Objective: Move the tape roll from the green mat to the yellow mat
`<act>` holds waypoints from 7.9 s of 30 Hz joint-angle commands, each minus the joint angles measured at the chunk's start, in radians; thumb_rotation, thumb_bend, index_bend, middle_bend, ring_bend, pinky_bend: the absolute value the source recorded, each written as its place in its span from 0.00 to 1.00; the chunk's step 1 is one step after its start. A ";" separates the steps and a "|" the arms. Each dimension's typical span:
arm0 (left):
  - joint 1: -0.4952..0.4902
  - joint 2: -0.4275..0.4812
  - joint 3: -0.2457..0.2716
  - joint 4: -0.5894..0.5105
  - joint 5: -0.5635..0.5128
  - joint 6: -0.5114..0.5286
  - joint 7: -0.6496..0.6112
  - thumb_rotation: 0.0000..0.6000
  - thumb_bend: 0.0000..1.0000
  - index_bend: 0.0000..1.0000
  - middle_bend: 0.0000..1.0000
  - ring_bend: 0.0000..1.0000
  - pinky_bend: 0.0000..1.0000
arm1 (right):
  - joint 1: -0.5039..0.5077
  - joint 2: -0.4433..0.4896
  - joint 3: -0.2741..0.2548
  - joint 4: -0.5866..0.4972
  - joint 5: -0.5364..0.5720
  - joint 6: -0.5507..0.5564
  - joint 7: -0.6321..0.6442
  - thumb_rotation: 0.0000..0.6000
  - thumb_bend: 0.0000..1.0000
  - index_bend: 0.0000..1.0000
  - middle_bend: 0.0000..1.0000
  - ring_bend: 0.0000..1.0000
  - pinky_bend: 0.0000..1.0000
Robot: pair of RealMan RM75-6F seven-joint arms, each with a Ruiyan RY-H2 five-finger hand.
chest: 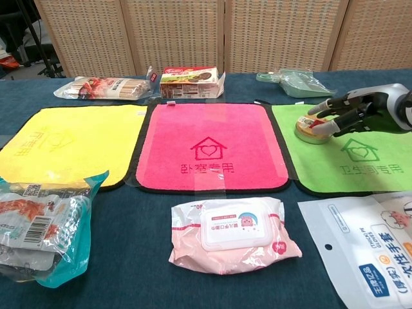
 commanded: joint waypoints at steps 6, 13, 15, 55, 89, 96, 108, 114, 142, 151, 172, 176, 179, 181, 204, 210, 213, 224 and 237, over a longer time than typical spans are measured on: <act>0.000 -0.001 0.001 0.000 0.002 0.000 0.001 1.00 0.39 0.08 0.00 0.00 0.00 | 0.010 0.007 0.000 -0.003 0.006 0.029 -0.009 1.00 0.39 0.14 0.04 0.00 0.07; 0.000 -0.002 0.002 -0.002 0.002 0.000 0.006 1.00 0.39 0.08 0.00 0.00 0.00 | 0.028 0.012 -0.006 0.032 0.036 0.006 -0.015 1.00 0.39 0.14 0.04 0.00 0.07; 0.000 -0.002 0.003 -0.002 0.002 -0.001 0.008 1.00 0.39 0.08 0.00 0.00 0.00 | 0.035 0.010 -0.010 0.055 0.043 -0.012 -0.015 1.00 0.39 0.14 0.04 0.00 0.07; -0.005 -0.006 0.010 0.001 0.008 -0.009 0.001 1.00 0.39 0.08 0.00 0.00 0.00 | 0.088 0.003 -0.051 0.023 -0.014 -0.080 0.019 1.00 0.39 0.14 0.04 0.00 0.07; -0.009 -0.007 0.014 0.000 0.017 -0.007 -0.003 1.00 0.39 0.08 0.00 0.00 0.00 | 0.170 -0.015 -0.087 -0.155 0.074 0.053 -0.073 1.00 0.39 0.14 0.04 0.00 0.07; -0.011 -0.007 0.017 -0.001 0.020 -0.012 -0.004 1.00 0.39 0.08 0.00 0.00 0.00 | 0.180 -0.017 -0.084 -0.207 0.103 0.084 -0.085 1.00 0.39 0.14 0.04 0.00 0.07; -0.011 -0.002 0.018 -0.005 0.029 -0.003 -0.010 1.00 0.39 0.08 0.00 0.00 0.00 | 0.193 -0.039 -0.086 -0.253 0.129 0.116 -0.105 1.00 0.39 0.14 0.04 0.00 0.07; -0.013 -0.002 0.020 -0.004 0.029 -0.008 -0.011 1.00 0.39 0.08 0.00 0.00 0.00 | 0.200 -0.060 -0.090 -0.270 0.137 0.134 -0.119 1.00 0.39 0.14 0.04 0.00 0.07; -0.013 -0.006 0.022 -0.003 0.039 0.000 -0.008 1.00 0.39 0.08 0.00 0.00 0.00 | 0.179 0.037 -0.102 -0.364 0.062 0.273 -0.235 1.00 0.39 0.14 0.04 0.00 0.07; -0.013 -0.009 0.024 -0.009 0.038 -0.003 0.000 1.00 0.39 0.08 0.00 0.00 0.00 | -0.026 0.124 -0.174 -0.338 -0.314 0.351 -0.124 1.00 0.39 0.15 0.04 0.00 0.07; -0.084 0.014 -0.001 -0.067 0.050 -0.072 -0.064 1.00 0.39 0.08 0.00 0.00 0.00 | -0.521 -0.071 -0.406 0.215 -0.975 0.951 0.064 1.00 0.39 0.15 0.04 0.00 0.07; -0.147 0.063 -0.040 -0.135 0.059 -0.117 -0.068 1.00 0.39 0.08 0.00 0.00 0.00 | -0.531 -0.067 -0.389 0.224 -0.999 0.955 0.069 1.00 0.39 0.15 0.04 0.00 0.07; -0.203 0.096 -0.067 -0.174 0.059 -0.175 -0.067 1.00 0.39 0.08 0.00 0.00 0.00 | -0.536 -0.067 -0.380 0.229 -1.004 0.945 0.082 1.00 0.39 0.15 0.04 0.00 0.07; -0.253 0.121 -0.089 -0.200 0.050 -0.239 -0.069 1.00 0.40 0.08 0.00 0.00 0.00 | -0.539 -0.067 -0.372 0.233 -1.005 0.935 0.089 1.00 0.39 0.15 0.04 0.00 0.07; -0.795 0.028 -0.230 -0.103 -0.068 -0.841 0.072 1.00 0.94 0.08 0.00 0.00 0.00 | -0.574 -0.045 -0.281 0.257 -0.987 0.872 0.199 1.00 0.39 0.15 0.04 0.00 0.07; -0.880 -0.046 -0.224 -0.060 -0.077 -0.896 0.127 1.00 0.99 0.08 0.00 0.00 0.00 | -0.583 -0.035 -0.260 0.262 -0.979 0.859 0.237 1.00 0.39 0.15 0.04 0.00 0.07; -0.912 -0.073 -0.219 -0.050 -0.086 -0.916 0.134 1.00 1.00 0.08 0.00 0.00 0.00 | -0.588 -0.029 -0.251 0.263 -0.979 0.859 0.251 1.00 0.39 0.15 0.04 0.00 0.07; -0.980 -0.120 -0.180 -0.021 -0.102 -0.964 0.148 1.00 1.00 0.08 0.00 0.00 0.00 | -0.602 -0.018 -0.233 0.266 -0.979 0.853 0.285 1.00 0.39 0.15 0.04 0.00 0.07; -1.010 -0.163 -0.114 0.020 -0.116 -0.985 0.148 1.00 1.00 0.08 0.00 0.00 0.00 | -0.609 -0.010 -0.221 0.258 -0.987 0.837 0.295 1.00 0.39 0.15 0.04 0.00 0.07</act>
